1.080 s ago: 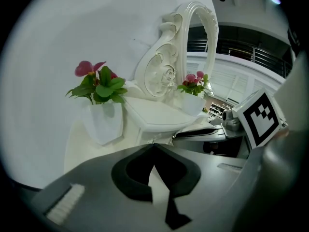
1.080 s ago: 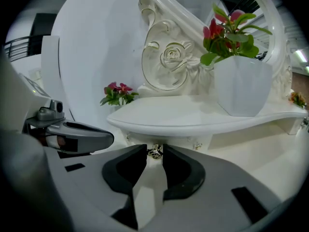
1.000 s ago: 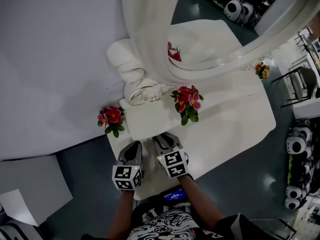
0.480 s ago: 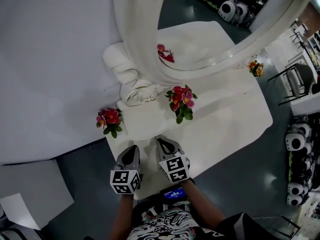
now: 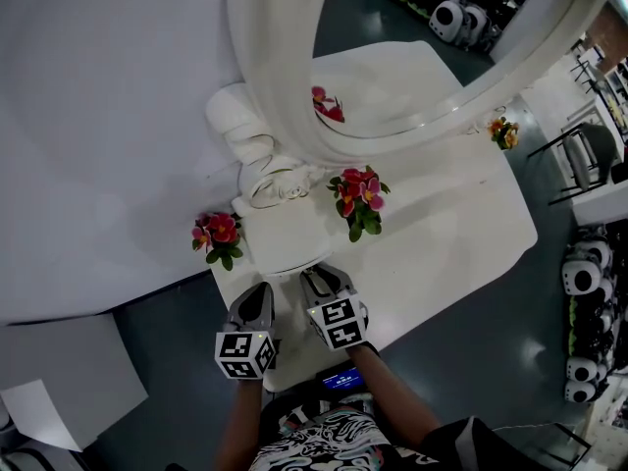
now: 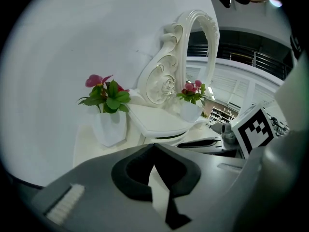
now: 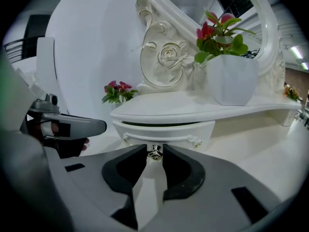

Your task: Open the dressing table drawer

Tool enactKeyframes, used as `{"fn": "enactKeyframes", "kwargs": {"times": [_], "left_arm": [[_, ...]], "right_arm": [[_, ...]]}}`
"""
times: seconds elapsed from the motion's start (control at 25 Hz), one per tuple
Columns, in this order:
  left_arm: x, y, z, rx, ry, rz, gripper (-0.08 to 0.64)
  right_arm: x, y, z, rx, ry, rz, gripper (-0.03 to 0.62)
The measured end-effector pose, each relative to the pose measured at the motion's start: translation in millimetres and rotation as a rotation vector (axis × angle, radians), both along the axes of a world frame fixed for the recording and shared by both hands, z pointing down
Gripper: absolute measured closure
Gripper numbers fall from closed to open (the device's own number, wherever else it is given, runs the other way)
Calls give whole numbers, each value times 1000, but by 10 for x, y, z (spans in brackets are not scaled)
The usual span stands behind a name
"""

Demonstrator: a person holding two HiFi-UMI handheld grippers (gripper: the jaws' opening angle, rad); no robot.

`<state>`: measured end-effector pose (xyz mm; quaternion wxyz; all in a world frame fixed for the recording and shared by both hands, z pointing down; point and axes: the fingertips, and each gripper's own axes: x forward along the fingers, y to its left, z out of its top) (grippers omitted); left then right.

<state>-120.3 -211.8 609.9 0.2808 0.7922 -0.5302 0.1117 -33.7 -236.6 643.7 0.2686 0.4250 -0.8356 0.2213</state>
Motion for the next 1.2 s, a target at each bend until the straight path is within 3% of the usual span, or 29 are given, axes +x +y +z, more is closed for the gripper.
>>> {"fn": "enactKeyframes", "kwargs": {"times": [0.84, 1.04, 1.2], "left_arm": [[-132, 46, -181, 39, 10, -26, 558], [-64, 109, -393, 95, 20, -11, 558], [21, 160, -606, 149, 23, 9, 558]], "right_arm": [[197, 374, -8, -24, 30, 51, 464], [444, 440, -327, 61, 15, 142, 583], [537, 508, -691, 131, -31, 171, 591]]}}
